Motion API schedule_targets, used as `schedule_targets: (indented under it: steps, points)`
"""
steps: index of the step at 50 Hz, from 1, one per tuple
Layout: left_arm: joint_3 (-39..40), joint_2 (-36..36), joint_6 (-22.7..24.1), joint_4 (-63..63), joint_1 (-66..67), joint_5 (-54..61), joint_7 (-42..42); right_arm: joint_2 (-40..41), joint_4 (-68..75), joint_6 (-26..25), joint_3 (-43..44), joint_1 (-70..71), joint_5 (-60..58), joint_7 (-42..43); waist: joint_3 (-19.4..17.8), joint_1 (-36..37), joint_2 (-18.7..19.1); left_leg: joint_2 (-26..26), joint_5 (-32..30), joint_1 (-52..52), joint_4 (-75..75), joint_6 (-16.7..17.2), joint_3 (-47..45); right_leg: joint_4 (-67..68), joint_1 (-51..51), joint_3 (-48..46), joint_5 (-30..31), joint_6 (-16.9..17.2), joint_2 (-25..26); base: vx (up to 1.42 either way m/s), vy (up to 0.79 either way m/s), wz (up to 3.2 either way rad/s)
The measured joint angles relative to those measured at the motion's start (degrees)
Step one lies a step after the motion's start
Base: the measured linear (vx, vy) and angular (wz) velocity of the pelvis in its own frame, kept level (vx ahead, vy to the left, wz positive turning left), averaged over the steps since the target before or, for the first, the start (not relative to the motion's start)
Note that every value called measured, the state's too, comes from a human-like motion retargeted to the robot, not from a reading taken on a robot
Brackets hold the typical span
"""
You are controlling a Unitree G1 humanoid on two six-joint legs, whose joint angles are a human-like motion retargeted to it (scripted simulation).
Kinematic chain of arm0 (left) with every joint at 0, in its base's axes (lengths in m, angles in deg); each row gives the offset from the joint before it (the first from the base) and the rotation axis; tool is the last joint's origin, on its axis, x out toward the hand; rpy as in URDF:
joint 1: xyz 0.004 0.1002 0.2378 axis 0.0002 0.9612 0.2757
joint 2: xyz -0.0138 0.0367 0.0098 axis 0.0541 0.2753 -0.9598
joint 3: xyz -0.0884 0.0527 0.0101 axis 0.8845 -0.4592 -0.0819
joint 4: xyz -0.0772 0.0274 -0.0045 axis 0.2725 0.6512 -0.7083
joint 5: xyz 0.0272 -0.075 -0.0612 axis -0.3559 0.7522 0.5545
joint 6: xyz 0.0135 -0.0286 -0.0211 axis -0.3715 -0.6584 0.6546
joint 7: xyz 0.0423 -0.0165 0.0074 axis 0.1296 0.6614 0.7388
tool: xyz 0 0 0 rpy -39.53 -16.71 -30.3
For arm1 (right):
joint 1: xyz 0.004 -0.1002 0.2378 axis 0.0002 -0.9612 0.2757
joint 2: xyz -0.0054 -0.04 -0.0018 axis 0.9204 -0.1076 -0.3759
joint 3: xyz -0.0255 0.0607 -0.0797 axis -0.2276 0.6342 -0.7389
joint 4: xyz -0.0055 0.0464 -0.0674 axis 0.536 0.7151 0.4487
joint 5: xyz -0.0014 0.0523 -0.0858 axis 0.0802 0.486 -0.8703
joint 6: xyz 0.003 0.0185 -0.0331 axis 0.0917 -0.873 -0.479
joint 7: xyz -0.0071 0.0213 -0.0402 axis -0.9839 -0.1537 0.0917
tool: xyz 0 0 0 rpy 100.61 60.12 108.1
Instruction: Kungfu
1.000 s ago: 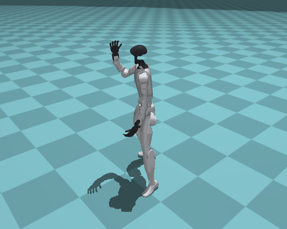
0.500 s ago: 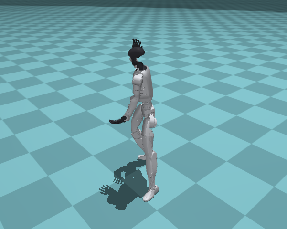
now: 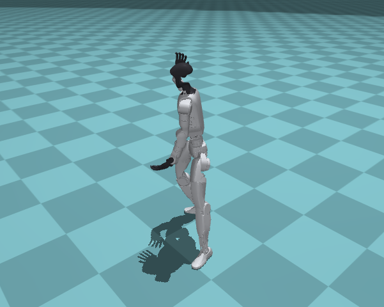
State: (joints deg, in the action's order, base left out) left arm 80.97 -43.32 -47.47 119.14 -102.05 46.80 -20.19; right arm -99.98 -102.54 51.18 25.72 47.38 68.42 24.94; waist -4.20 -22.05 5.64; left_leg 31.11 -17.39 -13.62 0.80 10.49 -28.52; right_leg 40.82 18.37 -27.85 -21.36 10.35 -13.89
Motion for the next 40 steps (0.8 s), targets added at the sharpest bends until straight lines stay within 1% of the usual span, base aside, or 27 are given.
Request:
schedule_targets:
  steps: [7,10,13,17,20,22,25,27,28,31,33,35,37,40]
  points:
    - [0.1,-0.1,0.3,0.8,0.6,-0.4,0.2,0.3,0.2,0.5,-0.6,0.0,0.4,-0.9,-0.2,0.1,-0.1,-0.6,0.9,-0.2,-0.3,-0.2,0.5,-1.4,1.0,0.8,1.7,-0.5,-0.3,0.0,0.02,-0.06]
    - [0.2,0.0,0.5,1.0,0.9,-1.1,0.2,0.7,0.5,0.8,-1.0,0.2,1.2,-1.7,-0.2,0.4,0.0,-0.8,2.2,-0.2,-0.9,0.4,2.0,-2.3,1.8,1.3,2.6,-1.0,-0.3,-0.04,0.05,-0.42]
    - [0.7,0.1,0.8,1.1,1.7,-1.8,0.2,1.6,1.2,1.2,-2.1,1.0,2.4,-2.8,0.1,0.8,0.2,-0.9,4.4,0.5,-1.7,1.6,2.6,-3.6,3.4,2.4,3.9,-1.8,-0.2,-0.06,0.06,-0.83]
    - [1.7,0.3,1.1,1.0,3.6,-2.5,0.0,3.3,3.3,1.9,-5.8,4.2,4.2,-4.9,0.4,0.3,0.6,-1.3,9.1,1.8,-3.6,4.2,3.7,-6.2,6.4,4.7,6.8,-2.8,0.1,-0.11,0.12,-1.2]
    - [2.5,0.6,1.4,0.4,4.9,-3.1,-0.2,4.4,5.7,2.0,-9.7,7.9,6.4,-6.7,1.3,-2.2,-0.2,-6.1,13.2,0.4,-5.4,4.5,6.9,-8.1,10.4,7.4,10.0,-2.5,-3.1,-0.18,0.29,-1.11]
    - [3.2,1.0,1.6,0.1,5.8,-4.0,-0.2,5.0,7.6,1.9,-12.4,10.2,8.5,-8.6,1.6,-3.4,-0.7,-9.5,16.3,0.5,-6.8,4.5,9.7,-9.7,12.8,9.4,12.2,-2.3,-4.4,-0.19,0.28,-1.44]
    - [4.5,1.8,1.9,-0.6,7.5,-6.0,-0.3,6.1,11.1,1.8,-16.5,13.7,13.2,-12.7,1.5,-3.5,-1.7,-14.0,19.2,2.7,-8.6,4.5,14.1,-12.6,15.7,13.7,15.8,-2.1,-4.6,-0.12,0.28,-2.09]
    - [4.9,2.0,2.3,-0.9,8.7,-7.3,-0.2,6.4,13.2,1.5,-18.5,15.1,15.4,-15.1,1.5,-3.8,-1.9,-14.9,19.9,4.2,-8.8,4.5,13.2,-14.0,17.0,15.4,17.5,-2.2,-4.0,-0.11,0.16,-1.8]
    - [5.0,2.3,2.5,-1.0,9.3,-8.3,-0.3,6.6,14.3,1.3,-19.3,15.6,16.3,-16.4,1.6,-4.5,-1.9,-14.5,20.1,4.7,-8.8,4.5,10.5,-14.9,17.7,15.8,18.4,-2.2,-3.9,-0.11,0.15,-1.43]
    - [4.8,3.9,3.4,-0.2,10.7,-13.9,-0.2,6.9,17.7,0.7,-21.5,16.6,17.4,-19.5,1.2,-6.9,-1.7,-15.3,20.8,5.2,-9.7,4.5,9.0,-17.8,18.3,16.2,20.5,-2.0,-4.2,-0.15,0.17,-1.06]
    - [4.2,5.5,4.5,1.0,11.4,-19.7,1.1,6.4,19.8,0.4,-23.0,17.0,17.5,-20.9,0.8,-8.5,-1.1,-15.1,21.2,5.5,-9.9,4.5,7.6,-19.3,18.6,16.3,20.9,-2.6,-3.7,-0.13,0.08,-0.78]
    - [3.0,7.3,6.3,2.3,12.2,-27.0,3.7,5.9,21.7,-0.1,-24.1,16.8,17.3,-22.6,0.7,-9.6,-0.2,-14.5,20.8,5.6,-9.9,4.5,5.7,-19.8,19.3,15.0,21.0,-5.2,-3.8,-0.1,-0.03,-0.7]
    - [1.2,9.2,8.4,3.5,12.7,-35.4,7.1,5.1,23.4,-0.2,-24.8,16.5,16.7,-24.2,0.6,-10.3,0.8,-14.3,19.7,5.4,-9.9,4.5,5.6,-19.2,19.7,11.5,20.9,-8.0,-5.0,-0.13,-0.11,-0.63]
    - [-1.6,11.9,10.9,5.3,13.3,-47.9,13.0,4.0,26.1,-0.4,-25.9,16.1,15.4,-25.6,0.8,-11.4,1.9,-13.7,17.8,5.7,-9.4,4.5,3.8,-17.5,20.5,6.9,22.2,-9.7,-6.7,-0.08,-0.15,-0.49]
